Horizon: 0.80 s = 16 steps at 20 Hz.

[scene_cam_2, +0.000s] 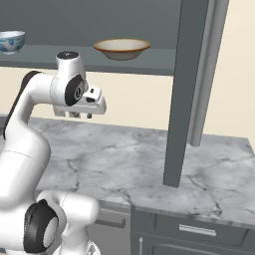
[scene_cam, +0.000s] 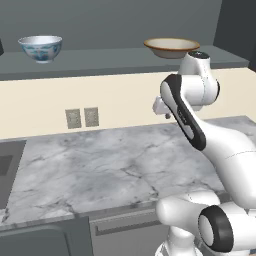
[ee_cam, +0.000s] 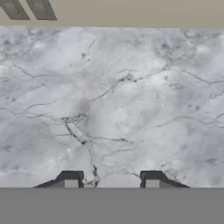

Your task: Take the smaller bowl and place it next to the appetizer plate on the dining counter , and place the larger bowl next to the plate with cooked food.

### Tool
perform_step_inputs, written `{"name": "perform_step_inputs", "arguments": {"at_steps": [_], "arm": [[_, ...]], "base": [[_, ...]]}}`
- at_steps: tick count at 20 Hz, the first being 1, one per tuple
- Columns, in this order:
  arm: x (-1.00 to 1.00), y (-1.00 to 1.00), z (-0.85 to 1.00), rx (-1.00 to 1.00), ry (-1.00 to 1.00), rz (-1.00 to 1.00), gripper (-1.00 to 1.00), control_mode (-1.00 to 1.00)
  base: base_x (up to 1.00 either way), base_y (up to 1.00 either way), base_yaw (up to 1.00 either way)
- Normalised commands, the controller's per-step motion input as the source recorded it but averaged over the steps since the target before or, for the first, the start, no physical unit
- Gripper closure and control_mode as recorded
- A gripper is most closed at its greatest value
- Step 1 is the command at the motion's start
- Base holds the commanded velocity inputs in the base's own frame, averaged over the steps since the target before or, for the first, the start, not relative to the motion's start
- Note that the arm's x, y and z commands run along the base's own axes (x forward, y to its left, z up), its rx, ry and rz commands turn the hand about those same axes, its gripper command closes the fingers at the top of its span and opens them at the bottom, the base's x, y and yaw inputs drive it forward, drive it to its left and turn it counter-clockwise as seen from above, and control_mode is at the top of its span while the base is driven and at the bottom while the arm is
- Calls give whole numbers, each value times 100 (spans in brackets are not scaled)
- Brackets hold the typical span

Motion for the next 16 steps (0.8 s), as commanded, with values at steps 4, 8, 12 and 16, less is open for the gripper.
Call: {"name": "perform_step_inputs", "arguments": {"at_steps": [4,8,12,16], "arm": [[-29,-4,11,-1,-18,0,-100,-100],[-23,-10,64,9,-45,-13,-100,-100],[-14,-17,91,14,-45,-9,-100,-100],[-26,-21,75,11,-36,-16,-100,-100]], "base": [[0,0,0],[0,0,0],[0,0,0],[0,0,0]]}}
